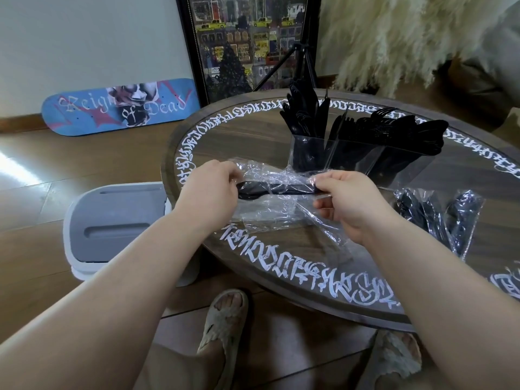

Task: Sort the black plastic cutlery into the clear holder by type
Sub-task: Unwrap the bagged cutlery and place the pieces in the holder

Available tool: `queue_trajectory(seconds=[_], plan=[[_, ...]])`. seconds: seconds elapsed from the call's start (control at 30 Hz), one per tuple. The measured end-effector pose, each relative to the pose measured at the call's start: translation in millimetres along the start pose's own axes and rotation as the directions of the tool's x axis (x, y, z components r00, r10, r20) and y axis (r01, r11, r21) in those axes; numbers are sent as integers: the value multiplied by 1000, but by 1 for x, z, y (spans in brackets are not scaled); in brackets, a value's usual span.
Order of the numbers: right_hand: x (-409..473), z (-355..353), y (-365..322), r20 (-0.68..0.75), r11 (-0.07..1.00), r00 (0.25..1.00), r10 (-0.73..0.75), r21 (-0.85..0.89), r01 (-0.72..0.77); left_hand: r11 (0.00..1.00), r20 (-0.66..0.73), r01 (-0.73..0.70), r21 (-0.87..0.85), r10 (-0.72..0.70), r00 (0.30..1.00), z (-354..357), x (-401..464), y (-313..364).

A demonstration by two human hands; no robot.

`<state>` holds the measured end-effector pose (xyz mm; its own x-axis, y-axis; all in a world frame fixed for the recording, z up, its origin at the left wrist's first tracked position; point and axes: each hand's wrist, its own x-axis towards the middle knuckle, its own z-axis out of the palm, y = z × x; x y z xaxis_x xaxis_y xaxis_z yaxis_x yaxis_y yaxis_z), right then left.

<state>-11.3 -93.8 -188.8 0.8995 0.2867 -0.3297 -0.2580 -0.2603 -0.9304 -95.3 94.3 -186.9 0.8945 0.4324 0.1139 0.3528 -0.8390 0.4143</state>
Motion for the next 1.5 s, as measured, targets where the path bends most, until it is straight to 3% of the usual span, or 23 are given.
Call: queue_trajectory(seconds=[0.13, 0.37, 0.6, 0.83, 0.9, 0.97, 1.07, 1.2, 1.4, 1.5], plan=[[0, -1, 1, 22, 1000, 1000, -12, 7, 12, 1000, -6, 5, -14, -5, 1000, 0, 0, -2], [-3, -7, -6, -15, 983, 1000, 26, 183, -23, 996, -100, 75, -47, -80, 992, -4, 3, -5], [-6, -8, -6, 126, 991, 990, 65, 107, -78, 999, -107, 17, -29, -20, 994, -2, 3, -5], [1, -22, -7, -25, 974, 998, 66, 220, -59, 995, -75, 86, 55, -82, 994, -3, 2, -9], [1, -24, -5, -33, 978, 998, 58, 203, -50, 996, -97, 41, 78, -34, 995, -3, -2, -5], [0, -22, -1, -26, 988, 999, 42, 149, -38, 991, -113, -124, 60, 130, 985, 1, -8, 5], [-1, -19, 3, -43, 996, 999, 6, 93, -2, 948, 62, -317, -4, 317, 946, 11, -13, 17], [-2, -22, 1, -110, 997, 993, -35, 72, 43, 956, 420, -283, 75, 227, 879, 27, -12, 9], [-7, -37, -12, -398, 926, 896, -196, 226, 303, 953, 485, -284, 102, 202, 851, 31, -10, 3], [-11, -42, -15, -433, 886, 870, -237, 272, 376, 952, 495, -285, 114, 194, 847, 33, -10, 6]])
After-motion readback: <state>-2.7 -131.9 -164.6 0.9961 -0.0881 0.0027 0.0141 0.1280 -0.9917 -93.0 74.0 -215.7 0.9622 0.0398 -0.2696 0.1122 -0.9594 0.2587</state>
